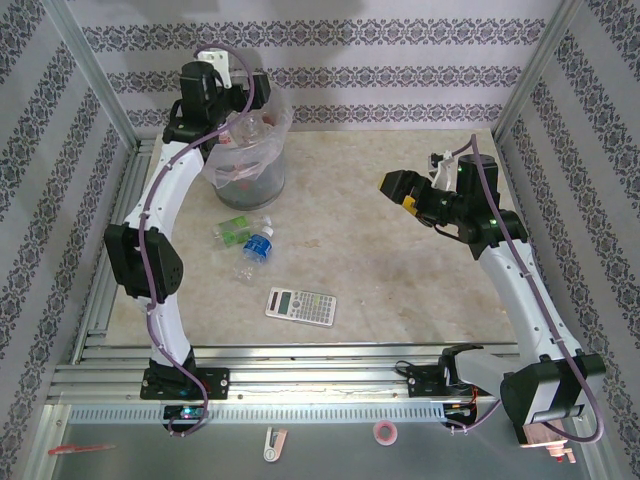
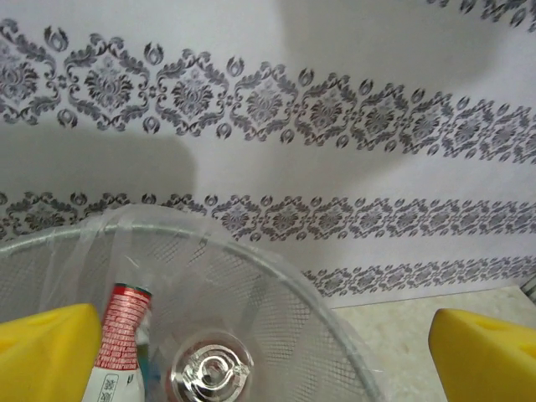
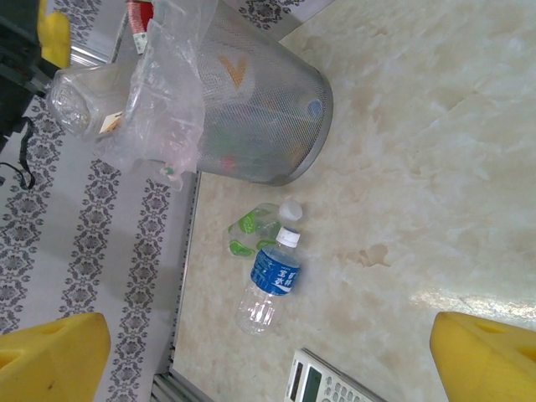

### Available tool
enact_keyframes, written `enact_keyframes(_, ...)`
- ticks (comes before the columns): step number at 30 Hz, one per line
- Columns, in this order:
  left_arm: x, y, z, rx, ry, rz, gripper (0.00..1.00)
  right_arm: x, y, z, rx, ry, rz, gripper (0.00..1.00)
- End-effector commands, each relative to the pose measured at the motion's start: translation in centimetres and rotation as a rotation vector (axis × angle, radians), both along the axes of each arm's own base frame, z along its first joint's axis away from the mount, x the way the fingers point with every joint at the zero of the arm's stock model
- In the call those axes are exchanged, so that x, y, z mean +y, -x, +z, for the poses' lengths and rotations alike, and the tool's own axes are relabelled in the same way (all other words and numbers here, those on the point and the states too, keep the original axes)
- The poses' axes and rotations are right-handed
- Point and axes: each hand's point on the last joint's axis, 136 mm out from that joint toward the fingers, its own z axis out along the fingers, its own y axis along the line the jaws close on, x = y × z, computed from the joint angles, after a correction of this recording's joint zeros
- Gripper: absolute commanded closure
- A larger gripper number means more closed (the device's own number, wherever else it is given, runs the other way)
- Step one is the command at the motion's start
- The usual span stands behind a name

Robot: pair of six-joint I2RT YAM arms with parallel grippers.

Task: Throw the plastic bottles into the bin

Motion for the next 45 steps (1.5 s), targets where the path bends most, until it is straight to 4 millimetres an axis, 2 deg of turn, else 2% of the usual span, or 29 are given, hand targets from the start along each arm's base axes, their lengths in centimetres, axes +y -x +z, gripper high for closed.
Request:
enact_keyframes(1,1.2,5.3,12.2,-0.276,0.041,0.012,0.0,-0.1,0.3,0.0,-0.023,-0.004,0.018,0.02)
enact_keyframes(8,2.5,11.2,16.6,-0.338,0.038,0.046,0.0,-0.1,0.0,-0.1,-0.016,-0.009,0.006,0.02)
enact_keyframes(11,2.6,13.8,17.3,-0.338,0.035,0.032,0.0,-0.2,-0.1,0.0,-0.019,-0.005,0.004,0.02)
enact_keyframes(14,2.2,16.2,17.0,-0.29,0.033,-0.012,0.0,-0.1,-0.3,-0.2,-0.014,-0.001,0.007,0.02)
enact_keyframes(17,0.5,18.8,15.0,-0.202,0.037,-0.129,0.0,-0.1,-0.5,-0.2,-0.01,0.002,0.006,0.02)
enact_keyframes(18,0.1,19.6,14.1,-0.169,0.042,-0.162,0.0,-0.1,-0.5,-0.1,-0.011,0.002,0.008,0.02)
enact_keyframes(21,-0.9,21.8,9.6,-0.021,0.086,-0.224,0.0,-0.2,-0.7,-0.1,-0.011,0.008,0.005,0.02)
enact_keyframes(29,-1.9,27.8,-7.3,0.489,0.053,-0.25,0.01,-0.1,-0.8,-0.4,-0.002,0.012,0.006,0.02)
enact_keyframes(33,-1.7,29.4,-13.9,0.711,0.055,-0.2,0.06,0.0,-0.6,-0.6,0.003,0.012,0.007,0.02)
enact_keyframes(40,-2.5,30.9,-21.6,0.968,-0.017,-0.138,0.07,-0.2,0.1,-0.9,0.008,0.016,-0.003,0.02)
enact_keyframes(45,-1.7,31.1,-25.3,1.109,-0.104,-0.067,0.07,-0.1,0.4,-0.8,0.007,0.014,-0.004,0.02)
